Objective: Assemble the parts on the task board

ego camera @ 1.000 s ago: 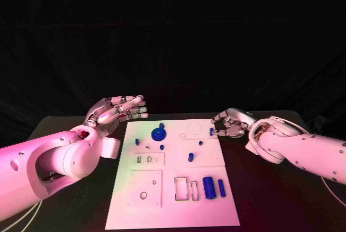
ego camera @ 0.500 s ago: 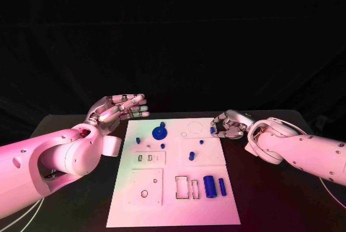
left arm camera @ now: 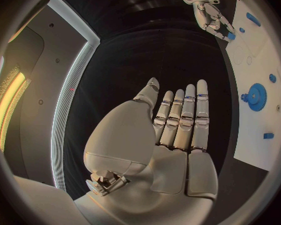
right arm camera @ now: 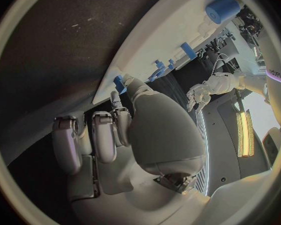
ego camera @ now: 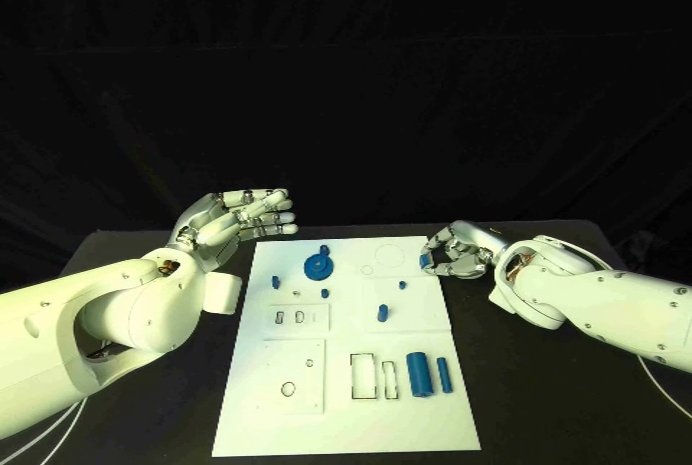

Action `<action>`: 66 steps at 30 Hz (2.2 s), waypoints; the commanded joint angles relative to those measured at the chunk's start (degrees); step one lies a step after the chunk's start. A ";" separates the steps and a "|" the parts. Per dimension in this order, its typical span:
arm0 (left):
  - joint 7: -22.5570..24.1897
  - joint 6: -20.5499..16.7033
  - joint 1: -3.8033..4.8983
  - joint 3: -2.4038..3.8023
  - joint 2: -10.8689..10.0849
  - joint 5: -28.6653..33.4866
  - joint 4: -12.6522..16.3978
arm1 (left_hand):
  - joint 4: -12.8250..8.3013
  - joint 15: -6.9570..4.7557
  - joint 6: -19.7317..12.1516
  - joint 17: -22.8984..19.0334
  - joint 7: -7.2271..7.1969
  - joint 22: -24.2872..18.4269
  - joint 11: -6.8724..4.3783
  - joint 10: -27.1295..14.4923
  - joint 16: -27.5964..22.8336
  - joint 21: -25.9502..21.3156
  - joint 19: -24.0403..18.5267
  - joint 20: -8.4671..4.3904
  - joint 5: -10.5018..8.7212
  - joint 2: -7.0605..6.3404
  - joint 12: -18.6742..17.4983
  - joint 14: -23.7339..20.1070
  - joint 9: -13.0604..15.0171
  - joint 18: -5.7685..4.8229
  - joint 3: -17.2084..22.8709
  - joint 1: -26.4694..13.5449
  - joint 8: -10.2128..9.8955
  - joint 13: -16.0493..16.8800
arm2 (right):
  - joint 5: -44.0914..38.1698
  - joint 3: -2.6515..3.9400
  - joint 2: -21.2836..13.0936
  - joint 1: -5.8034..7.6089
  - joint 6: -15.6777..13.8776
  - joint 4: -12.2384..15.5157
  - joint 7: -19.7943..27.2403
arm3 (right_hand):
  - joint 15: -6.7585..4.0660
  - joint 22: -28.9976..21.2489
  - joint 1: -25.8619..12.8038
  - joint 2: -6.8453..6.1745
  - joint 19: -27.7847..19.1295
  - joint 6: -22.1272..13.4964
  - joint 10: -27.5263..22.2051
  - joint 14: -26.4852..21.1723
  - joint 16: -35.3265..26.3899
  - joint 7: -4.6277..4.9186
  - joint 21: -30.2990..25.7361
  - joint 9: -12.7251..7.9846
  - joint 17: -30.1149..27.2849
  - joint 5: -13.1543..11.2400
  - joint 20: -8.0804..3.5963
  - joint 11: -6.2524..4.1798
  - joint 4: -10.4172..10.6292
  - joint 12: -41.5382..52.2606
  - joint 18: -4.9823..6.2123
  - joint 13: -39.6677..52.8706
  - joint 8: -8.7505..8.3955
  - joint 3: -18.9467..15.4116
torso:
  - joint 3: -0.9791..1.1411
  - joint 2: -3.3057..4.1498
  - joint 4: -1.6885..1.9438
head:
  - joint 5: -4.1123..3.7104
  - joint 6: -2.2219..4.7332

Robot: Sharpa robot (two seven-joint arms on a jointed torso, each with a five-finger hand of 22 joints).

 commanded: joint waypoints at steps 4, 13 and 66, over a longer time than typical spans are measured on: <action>0.26 1.05 0.04 0.02 0.07 -0.02 0.05 | -0.30 0.31 -0.15 -0.08 0.40 -0.02 0.28 -0.05 -0.28 0.31 -0.34 0.06 0.14 0.53 -0.18 -0.10 -0.01 0.11 -0.07 -0.15 -0.27 -0.04 | 0.08 0.01 0.22 -0.03 0.73 -0.10 0.23 | -0.38 15.05 0.02 0.63 6.08 1.05 0.61 5.05 0.40 -0.17 0.30 0.11 11.35 0.37 -0.28 -0.06 -0.28 0.41 -0.82 6.79 0.35 0.23 | -0.04 0.02 0.03 | -0.07 -0.11; 0.23 1.05 0.04 0.02 0.04 -0.02 0.08 | -0.30 0.31 -0.15 -0.08 0.40 -0.02 0.28 -0.05 -0.28 0.31 -0.34 0.06 0.14 0.53 -0.18 -0.10 -0.01 0.11 -0.07 -0.15 -0.27 -0.04 | 0.08 0.01 0.65 -0.04 0.81 -0.19 0.16 | -0.41 15.05 -0.01 0.51 6.08 1.08 0.67 5.08 0.47 -0.16 0.30 0.09 11.46 0.29 -0.31 -0.07 -0.33 0.47 -0.82 6.85 0.29 0.20 | -0.03 0.01 0.07 | -0.08 -0.15; -0.23 1.47 0.02 -0.11 1.58 -0.02 -1.93 | -0.37 0.32 -0.14 -0.08 0.42 -0.02 0.30 -0.05 -0.40 0.35 -0.41 0.08 0.14 0.58 -0.27 -0.08 -0.01 0.12 -0.02 -0.18 -0.37 -0.04 | -4.47 0.04 7.42 1.24 -4.89 14.50 -8.54 | -1.27 15.05 -0.04 4.01 6.08 6.30 1.22 5.25 0.87 -1.58 0.30 1.27 12.13 -1.84 -1.19 -1.33 -1.08 0.82 -0.82 7.29 3.06 2.97 | -0.43 -1.02 0.26 | 2.85 -2.04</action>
